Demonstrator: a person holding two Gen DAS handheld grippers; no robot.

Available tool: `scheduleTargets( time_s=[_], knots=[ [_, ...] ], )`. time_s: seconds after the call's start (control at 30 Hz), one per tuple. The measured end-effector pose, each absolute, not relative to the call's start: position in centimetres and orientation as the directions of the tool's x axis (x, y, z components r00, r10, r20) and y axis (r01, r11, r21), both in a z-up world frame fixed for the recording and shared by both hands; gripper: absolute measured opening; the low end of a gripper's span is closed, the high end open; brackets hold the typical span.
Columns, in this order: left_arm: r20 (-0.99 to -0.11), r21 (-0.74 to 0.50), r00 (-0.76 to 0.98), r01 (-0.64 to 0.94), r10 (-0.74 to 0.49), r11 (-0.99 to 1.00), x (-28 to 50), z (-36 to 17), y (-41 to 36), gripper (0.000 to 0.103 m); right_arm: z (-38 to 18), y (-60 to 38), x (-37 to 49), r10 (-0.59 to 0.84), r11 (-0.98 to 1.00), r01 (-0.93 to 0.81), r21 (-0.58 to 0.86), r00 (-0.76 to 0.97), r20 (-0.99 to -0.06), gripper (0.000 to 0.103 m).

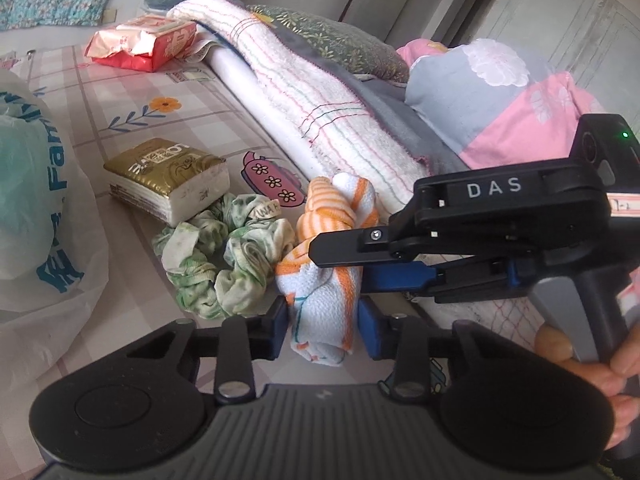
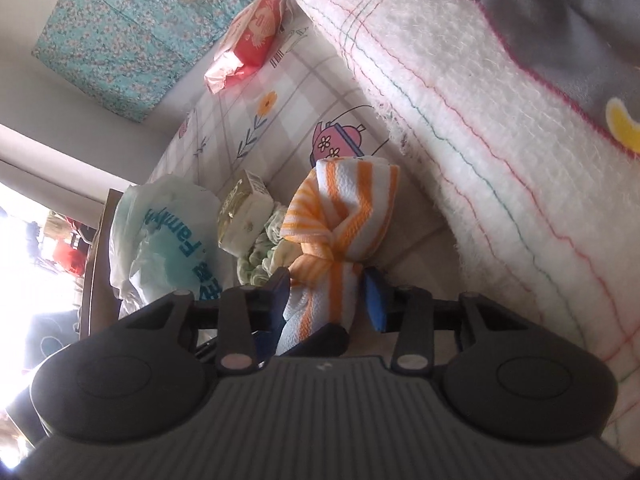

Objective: Organize soft objects
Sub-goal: 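Close the left tool on the orange-striped towel while the right tool grips it too, then carry the orange-striped towel into the box with both tools and release it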

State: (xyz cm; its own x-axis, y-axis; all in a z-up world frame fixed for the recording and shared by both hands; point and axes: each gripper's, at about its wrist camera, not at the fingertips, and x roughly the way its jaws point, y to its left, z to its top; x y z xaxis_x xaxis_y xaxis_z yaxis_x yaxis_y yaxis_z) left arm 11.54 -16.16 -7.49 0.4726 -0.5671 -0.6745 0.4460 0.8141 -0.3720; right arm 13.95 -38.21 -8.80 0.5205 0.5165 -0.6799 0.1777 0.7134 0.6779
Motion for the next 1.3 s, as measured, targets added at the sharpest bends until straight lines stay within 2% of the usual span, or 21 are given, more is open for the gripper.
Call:
scheduleTargets(
  time_s=[0.23, 0.43, 0.6, 0.73, 0.87, 1.0, 1.17, 1.3],
  knots=[
    [-0.609, -0.352, 0.516, 0.505, -0.602, 0.788, 9.7, -5.2, -15.8, 0.037, -6.7, -38.3, 12.1, 0.499, 0.708, 0.158, 0.688, 0.577, -0.646, 0.036],
    [-0.519, -0.335, 0.609, 0.501, -0.600, 0.798, 8.7, -1.5, -12.6, 0.037, -2.2, -36.3, 11.6, 0.492, 0.753, 0.043, 0.656, 0.626, -0.605, 0.036],
    [-0.446, -0.297, 0.739, 0.411, -0.506, 0.862, 8.0, 2.3, -6.2, 0.038, 2.1, -30.7, 13.8, 0.564, 0.763, -0.138, 0.631, 0.619, -0.547, 0.036],
    [-0.417, -0.279, 0.833, 0.264, -0.364, 0.923, 6.5, 4.8, 0.8, 0.038, 5.5, -23.1, 16.2, 0.657, 0.733, -0.321, 0.599, 0.562, -0.503, 0.036],
    [-0.444, -0.256, 0.876, 0.078, -0.189, 0.963, 4.3, 6.3, 7.6, 0.038, 7.6, -13.8, 18.1, 0.755, 0.655, -0.480, 0.583, 0.439, -0.487, 0.036],
    [-0.514, -0.254, 0.857, -0.114, -0.034, 0.960, 2.3, 6.5, 13.6, 0.038, 8.0, -4.3, 19.5, 0.825, 0.551, -0.573, 0.607, 0.262, -0.501, 0.036],
    [-0.613, -0.256, 0.785, -0.301, 0.086, 0.919, 1.2, 5.1, 18.4, 0.038, 5.8, 5.8, 21.2, 0.835, 0.466, -0.554, 0.690, 0.018, -0.549, 0.036],
    [-0.660, -0.274, 0.743, -0.374, 0.110, 0.886, 0.2, 4.5, 20.9, 0.042, 3.5, 11.2, 21.2, 0.808, 0.447, -0.515, 0.731, -0.118, -0.577, 0.035]
  ],
)
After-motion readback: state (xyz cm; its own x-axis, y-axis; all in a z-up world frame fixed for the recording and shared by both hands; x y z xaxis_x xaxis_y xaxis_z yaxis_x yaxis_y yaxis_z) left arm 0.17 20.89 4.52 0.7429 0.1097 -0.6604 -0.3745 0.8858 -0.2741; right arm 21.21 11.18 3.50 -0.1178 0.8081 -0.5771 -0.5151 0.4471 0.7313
